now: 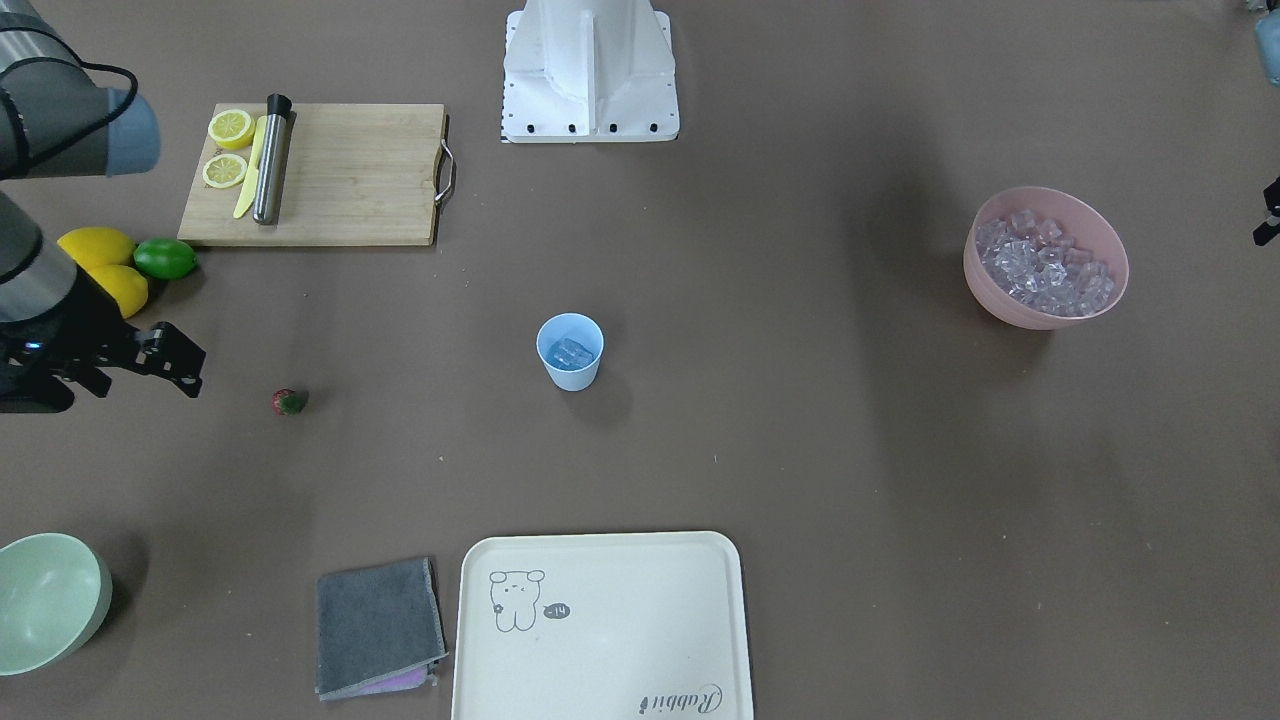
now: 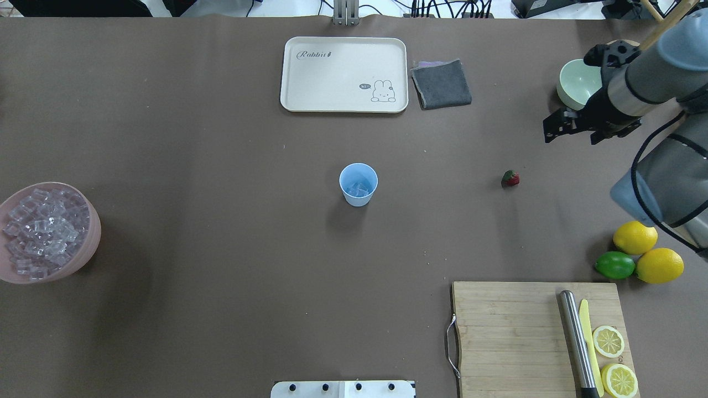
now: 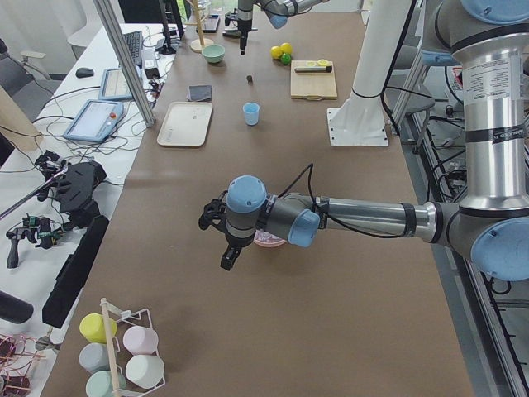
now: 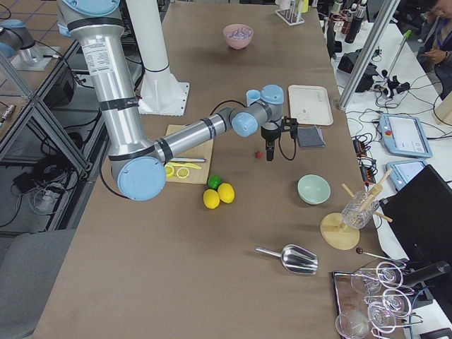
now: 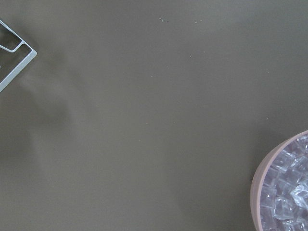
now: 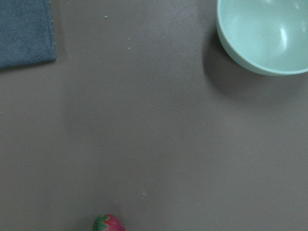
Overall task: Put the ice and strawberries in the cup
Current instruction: 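Reach the right gripper down and grasp the red strawberry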
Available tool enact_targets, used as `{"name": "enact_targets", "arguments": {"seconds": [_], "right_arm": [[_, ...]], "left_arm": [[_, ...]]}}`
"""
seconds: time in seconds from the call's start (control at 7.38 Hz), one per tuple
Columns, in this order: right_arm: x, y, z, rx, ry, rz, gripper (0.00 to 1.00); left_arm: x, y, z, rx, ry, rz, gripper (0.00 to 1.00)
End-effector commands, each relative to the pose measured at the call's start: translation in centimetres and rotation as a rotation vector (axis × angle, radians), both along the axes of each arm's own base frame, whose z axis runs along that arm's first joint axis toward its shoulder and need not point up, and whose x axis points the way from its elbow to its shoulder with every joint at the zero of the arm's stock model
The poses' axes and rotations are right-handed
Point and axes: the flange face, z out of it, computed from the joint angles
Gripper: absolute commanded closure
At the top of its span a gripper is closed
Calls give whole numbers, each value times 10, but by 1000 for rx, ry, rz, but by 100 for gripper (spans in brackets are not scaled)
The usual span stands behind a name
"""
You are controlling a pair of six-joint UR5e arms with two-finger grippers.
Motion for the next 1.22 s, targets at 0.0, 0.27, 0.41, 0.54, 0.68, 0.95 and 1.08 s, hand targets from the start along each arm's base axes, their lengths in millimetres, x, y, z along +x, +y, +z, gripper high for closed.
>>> {"name": "enact_targets", "arguments": {"seconds": [0.0,0.27,0.41,0.54,0.68,0.95,1.08], "right_arm": [[-65,21,-16,13,19,-5,0],[-92,31,-3,36,33,-30,1],[-103,28,19,47,25,-37,2],[-110,26,32,54,24,-42,2],[-111,26,33,54,24,-43,3],[-110,29,28,50,14,-33,24],[-111,29,25,51,10,-33,77]], "left_arm": [[0,1,1,1,0,0,1],[-1,5,4,-5,1,0,1],[-1,6,6,2,0,0,1],[-1,7,6,4,1,0,1],[-1,6,5,7,1,-2,1],[-1,6,5,7,1,0,1],[-1,6,5,5,1,0,1]]}}
